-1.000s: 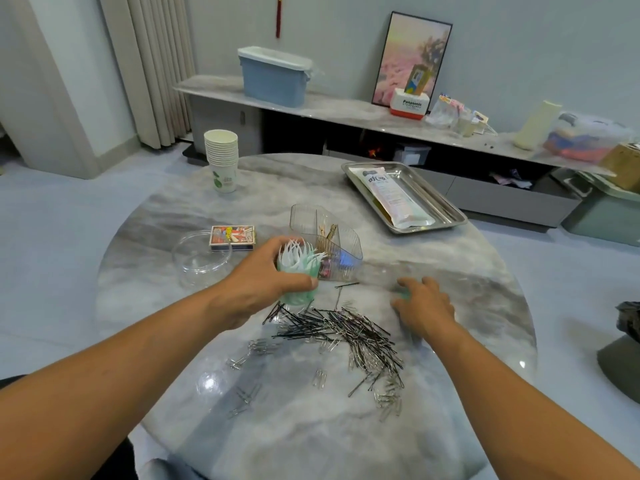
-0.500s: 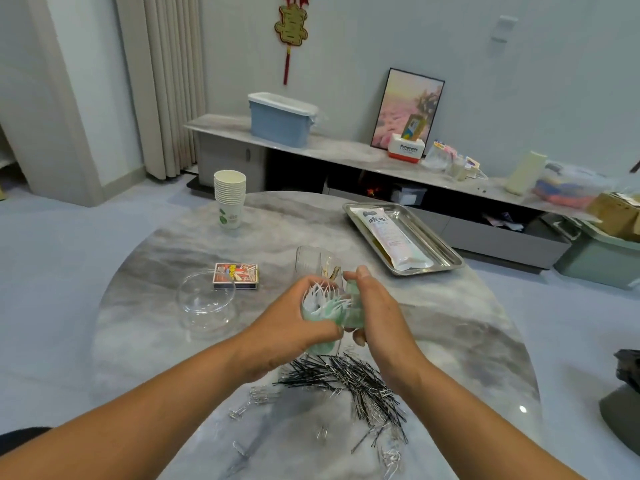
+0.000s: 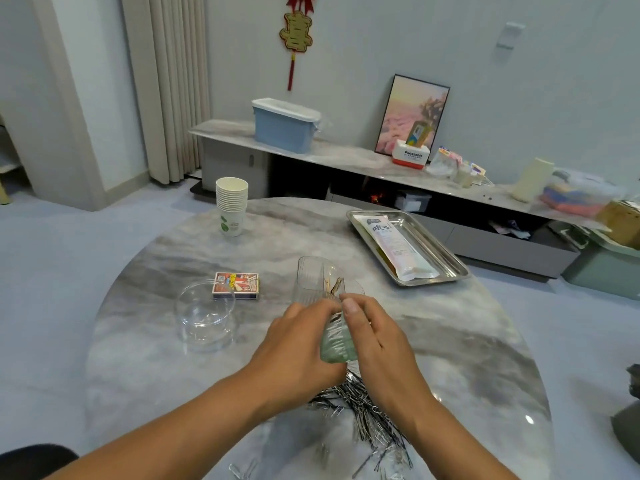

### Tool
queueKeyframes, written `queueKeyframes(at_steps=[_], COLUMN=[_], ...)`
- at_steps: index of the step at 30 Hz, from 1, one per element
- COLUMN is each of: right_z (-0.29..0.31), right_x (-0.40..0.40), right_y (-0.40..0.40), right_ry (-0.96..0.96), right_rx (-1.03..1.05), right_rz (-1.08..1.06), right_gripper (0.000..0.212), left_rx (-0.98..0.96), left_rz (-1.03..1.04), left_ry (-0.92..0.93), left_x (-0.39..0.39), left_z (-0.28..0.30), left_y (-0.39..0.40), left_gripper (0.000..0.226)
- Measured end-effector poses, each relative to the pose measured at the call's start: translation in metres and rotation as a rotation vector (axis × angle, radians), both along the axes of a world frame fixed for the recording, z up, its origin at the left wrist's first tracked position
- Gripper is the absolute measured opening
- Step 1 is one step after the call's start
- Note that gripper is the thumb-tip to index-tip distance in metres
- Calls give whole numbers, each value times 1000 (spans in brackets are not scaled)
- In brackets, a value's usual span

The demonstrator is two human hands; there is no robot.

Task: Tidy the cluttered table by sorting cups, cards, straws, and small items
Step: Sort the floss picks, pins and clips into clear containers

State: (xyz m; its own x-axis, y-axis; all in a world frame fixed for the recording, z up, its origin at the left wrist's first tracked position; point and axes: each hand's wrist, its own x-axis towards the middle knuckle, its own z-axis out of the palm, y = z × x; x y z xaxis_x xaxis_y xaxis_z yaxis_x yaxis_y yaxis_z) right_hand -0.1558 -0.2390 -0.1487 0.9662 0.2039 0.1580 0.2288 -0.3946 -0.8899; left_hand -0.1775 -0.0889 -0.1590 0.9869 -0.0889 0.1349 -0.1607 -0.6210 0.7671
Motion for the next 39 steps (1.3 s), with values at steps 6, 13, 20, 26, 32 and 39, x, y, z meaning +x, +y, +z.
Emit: queueKeyframes(at_steps=[6, 13, 20, 26, 32, 39], right_z=[-1, 11, 12, 6, 1, -1], right_x=[4, 11, 17, 11, 6, 4], right_y=[-2, 5, 3, -1, 1, 2], right_ry=[-27, 163, 237, 1, -14, 27], right_rx=[-117, 296, 191, -50, -279, -253], right_rz=[10, -190, -53, 42, 88, 89], right_gripper=[33, 46, 45, 27, 55, 57], left_rx=[60, -186, -194, -92, 16, -59], left_rz=[2, -23, -83, -57, -3, 7], left_ry=[8, 47, 28, 20, -39, -93], left_x=[0, 1, 2, 3, 9, 4], left_z=[-4, 3, 1, -4, -19, -3], left_y=[-2, 1, -1, 0, -4, -7], left_gripper=[63, 57, 58, 61, 54, 26])
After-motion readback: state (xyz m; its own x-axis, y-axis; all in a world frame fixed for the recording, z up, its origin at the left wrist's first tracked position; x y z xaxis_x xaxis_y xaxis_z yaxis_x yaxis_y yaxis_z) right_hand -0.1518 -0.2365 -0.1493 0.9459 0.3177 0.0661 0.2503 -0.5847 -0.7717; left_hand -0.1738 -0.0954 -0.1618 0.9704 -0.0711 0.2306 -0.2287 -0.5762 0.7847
